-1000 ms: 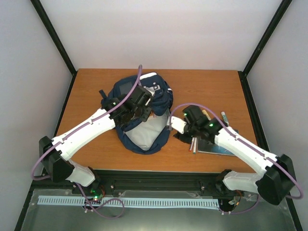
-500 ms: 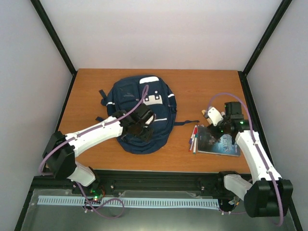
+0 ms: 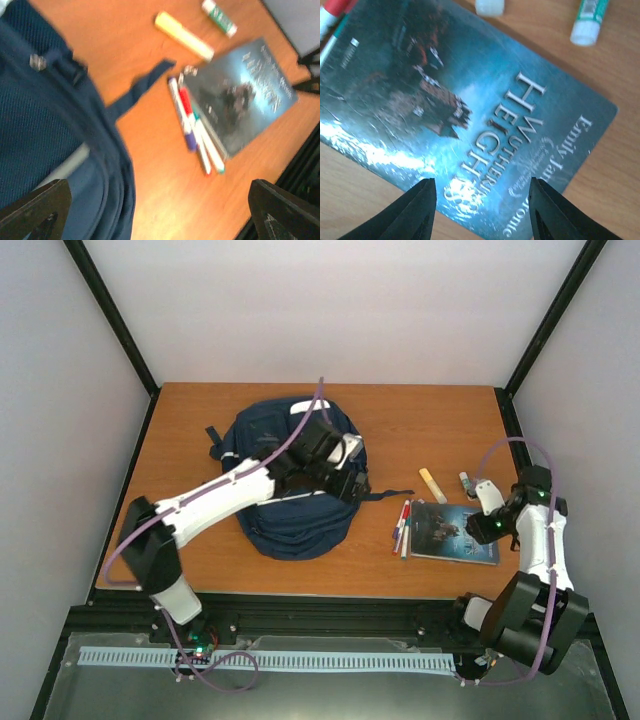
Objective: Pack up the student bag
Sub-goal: Place the book in the student bag, then pick up the book from the center of the board.
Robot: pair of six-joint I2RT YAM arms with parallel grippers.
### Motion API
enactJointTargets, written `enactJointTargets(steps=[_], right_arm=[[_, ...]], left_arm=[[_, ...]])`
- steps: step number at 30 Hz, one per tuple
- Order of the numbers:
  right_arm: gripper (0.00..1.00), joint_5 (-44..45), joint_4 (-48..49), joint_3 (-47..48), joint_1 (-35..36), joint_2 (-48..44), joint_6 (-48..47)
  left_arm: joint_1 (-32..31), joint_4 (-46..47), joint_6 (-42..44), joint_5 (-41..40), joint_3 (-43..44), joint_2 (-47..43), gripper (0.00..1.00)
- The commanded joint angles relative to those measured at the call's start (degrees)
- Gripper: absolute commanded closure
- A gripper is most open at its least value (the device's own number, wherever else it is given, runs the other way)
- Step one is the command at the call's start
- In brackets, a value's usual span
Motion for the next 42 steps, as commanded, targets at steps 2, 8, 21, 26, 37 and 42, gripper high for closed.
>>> enactJointTargets(steps=[2,8,21,26,37,42], right_arm=[[0.48,-0.89,-3.35,-1.63,-6.06,0.17,-5.67],[0.47,-0.01,-3.60,-3.62,-11.72,-0.35,-9.50],[0.47,3.18,-2.69,-5.74,-15.39,2.04,-11.62],[0.46,3.83,-2.65,-6.12,-15.56,4.29,-11.05],[0.41,6.25,-2.26,-8.52,-15.58,5.36,-11.39],[0.39,6.59,-1.32,-9.83,-15.62,6.20,-11.77]], left_arm=[[-0.39,0.67,0.17,-1.84,18.48,12.49,0.00],[-0.70,-0.53,1.39,-2.65,31.21,23.96,0.00],[-5.44,-27.84,9.39,-10.48,76.43,53.83,0.00],[-5.77,-6.03,10.91,-2.81,52.33,44.55,0.00],[-5.67,-5.96,8.04,8.35,62.58,56.50,0.00],[-5.67,-5.42,8.45,13.13,63.06,59.19,0.00]])
